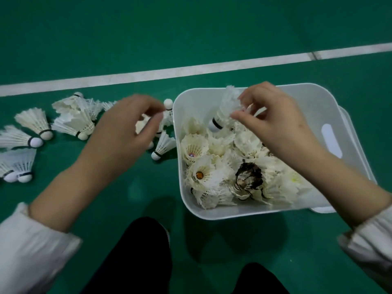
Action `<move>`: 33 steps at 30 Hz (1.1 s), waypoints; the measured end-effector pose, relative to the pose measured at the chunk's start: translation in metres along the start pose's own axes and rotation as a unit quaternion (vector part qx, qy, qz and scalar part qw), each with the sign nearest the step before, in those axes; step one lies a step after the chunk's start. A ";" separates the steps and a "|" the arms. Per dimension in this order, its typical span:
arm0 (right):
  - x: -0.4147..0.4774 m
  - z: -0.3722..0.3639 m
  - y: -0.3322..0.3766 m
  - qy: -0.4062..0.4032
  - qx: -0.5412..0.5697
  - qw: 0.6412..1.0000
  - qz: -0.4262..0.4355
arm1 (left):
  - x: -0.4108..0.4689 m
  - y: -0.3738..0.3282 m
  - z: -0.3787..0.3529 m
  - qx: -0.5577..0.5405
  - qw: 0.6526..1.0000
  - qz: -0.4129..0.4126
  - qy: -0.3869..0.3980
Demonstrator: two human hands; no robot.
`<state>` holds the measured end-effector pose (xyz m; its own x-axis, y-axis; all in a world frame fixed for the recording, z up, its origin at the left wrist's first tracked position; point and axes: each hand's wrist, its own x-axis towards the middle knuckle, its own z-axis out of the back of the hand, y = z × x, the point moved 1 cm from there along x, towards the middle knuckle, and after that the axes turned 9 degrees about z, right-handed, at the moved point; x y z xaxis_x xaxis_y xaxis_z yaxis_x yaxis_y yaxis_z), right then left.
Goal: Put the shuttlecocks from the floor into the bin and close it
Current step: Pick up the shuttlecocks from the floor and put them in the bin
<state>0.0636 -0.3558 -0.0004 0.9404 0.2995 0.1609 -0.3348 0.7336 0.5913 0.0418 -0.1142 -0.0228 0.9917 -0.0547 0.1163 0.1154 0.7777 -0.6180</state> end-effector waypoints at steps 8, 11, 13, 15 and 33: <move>0.034 -0.068 -0.013 0.098 -0.082 0.991 0.040 | -0.005 0.100 -0.045 0.105 0.976 0.141 0.131; 0.042 -0.089 -0.014 0.124 -0.114 0.984 0.055 | -0.005 0.110 -0.062 0.098 0.973 0.150 0.143; 0.045 -0.090 -0.014 0.135 -0.127 0.981 0.064 | -0.006 0.113 -0.074 0.100 0.971 0.156 0.152; 0.046 -0.084 -0.013 0.153 -0.137 0.976 0.071 | -0.009 0.115 -0.087 0.094 0.970 0.162 0.153; 0.045 -0.076 0.027 0.202 -0.195 0.959 -0.029 | -0.033 0.130 -0.084 -0.025 0.979 0.187 0.082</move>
<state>0.0919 -0.2758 -0.0374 0.8849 0.4060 -0.2283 -0.3541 0.9048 0.2365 0.0291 -0.0636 -0.1724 0.9604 0.1244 -0.2493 -0.2586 0.7307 -0.6318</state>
